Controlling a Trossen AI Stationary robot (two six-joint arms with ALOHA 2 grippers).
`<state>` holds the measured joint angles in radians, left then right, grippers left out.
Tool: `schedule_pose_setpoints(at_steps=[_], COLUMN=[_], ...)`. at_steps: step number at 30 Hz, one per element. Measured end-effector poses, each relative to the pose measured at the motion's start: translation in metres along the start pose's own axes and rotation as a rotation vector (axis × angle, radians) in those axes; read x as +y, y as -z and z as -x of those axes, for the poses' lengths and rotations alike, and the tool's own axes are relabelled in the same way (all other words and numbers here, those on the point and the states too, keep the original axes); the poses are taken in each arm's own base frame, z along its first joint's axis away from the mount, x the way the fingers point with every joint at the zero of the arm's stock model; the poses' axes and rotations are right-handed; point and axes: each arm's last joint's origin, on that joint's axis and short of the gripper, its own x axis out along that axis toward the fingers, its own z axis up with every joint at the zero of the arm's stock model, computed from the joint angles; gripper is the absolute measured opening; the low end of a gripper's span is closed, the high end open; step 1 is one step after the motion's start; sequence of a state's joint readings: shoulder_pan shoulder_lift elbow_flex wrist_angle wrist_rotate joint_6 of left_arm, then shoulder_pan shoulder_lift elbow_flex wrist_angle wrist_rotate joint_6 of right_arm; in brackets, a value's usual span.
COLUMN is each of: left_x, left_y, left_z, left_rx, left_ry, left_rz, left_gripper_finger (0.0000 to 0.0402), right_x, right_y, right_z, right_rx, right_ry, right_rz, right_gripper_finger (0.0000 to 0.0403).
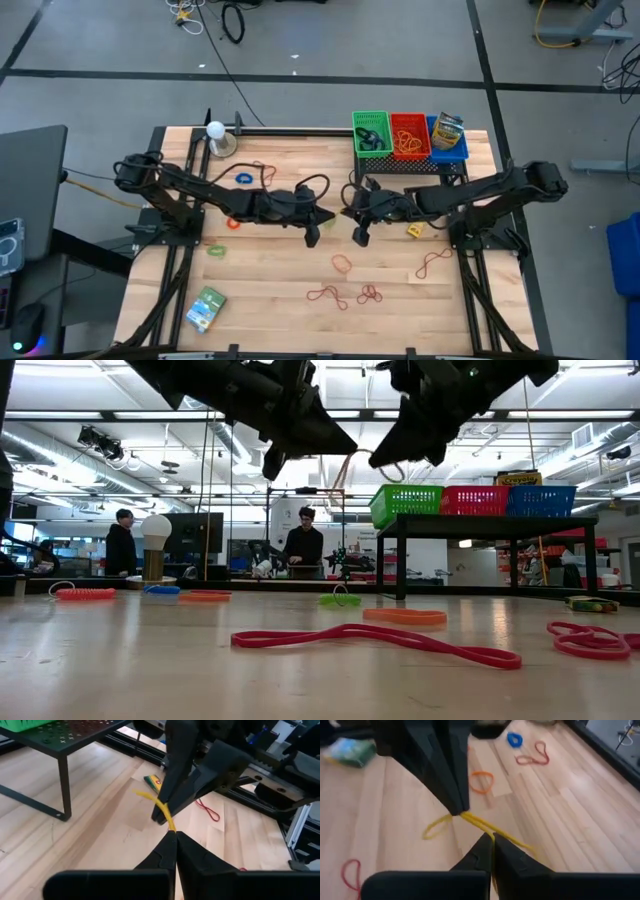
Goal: Pick & Place Office Desk Supplies
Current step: Put the yellow rubber band into the red bin
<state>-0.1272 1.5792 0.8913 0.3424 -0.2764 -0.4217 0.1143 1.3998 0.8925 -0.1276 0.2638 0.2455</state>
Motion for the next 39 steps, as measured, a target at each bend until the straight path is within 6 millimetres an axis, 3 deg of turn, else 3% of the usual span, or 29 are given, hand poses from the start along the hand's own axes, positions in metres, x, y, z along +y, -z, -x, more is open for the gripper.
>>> schedule_pose_setpoints(at_steps=[5, 11, 14, 18, 23, 30, 35, 39], left_x=[0.0, 0.009, 0.012, 0.013, 0.016, 0.024, 0.032, 0.033], left_y=[-0.01, -0.029, -0.038, -0.046, -0.047, -0.034, -0.016, -0.013], left_z=[0.008, 0.029, 0.04, 0.047, 0.045, 0.047, 0.048, 0.048], left_rx=[-0.004, -0.022, -0.043, -0.072, -0.12, -0.285, -0.264, -0.257], left_ry=[0.03, -0.009, -0.019, -0.018, 0.012, 0.087, 0.075, 0.057], left_rz=[0.03, 0.068, 0.034, -0.007, -0.042, 0.026, 0.079, 0.083], left_gripper_finger=[0.0042, 0.0101, 0.0111, 0.0091, 0.002, 0.0007, 0.0006, 0.0008], right_x=[-0.003, -0.014, -0.022, -0.039, -0.072, -0.13, -0.166, -0.19], right_y=[-0.01, -0.021, -0.027, -0.046, -0.074, -0.072, -0.062, -0.058], right_z=[0.019, 0.058, 0.081, 0.113, 0.144, 0.156, 0.147, 0.135], right_rx=[-0.067, -0.156, -0.161, -0.131, -0.093, 0.014, 0.174, 0.252], right_ry=[0.002, 0.06, 0.116, 0.238, 0.402, 0.65, 0.778, 0.828], right_rz=[-0.018, -0.046, -0.057, -0.062, -0.102, -0.222, -0.232, -0.253], right_gripper_finger=[0.0005, 0.0004, 0.0004, 0.0004, 0.0003, 0.0003, 0.0003, 0.0003])
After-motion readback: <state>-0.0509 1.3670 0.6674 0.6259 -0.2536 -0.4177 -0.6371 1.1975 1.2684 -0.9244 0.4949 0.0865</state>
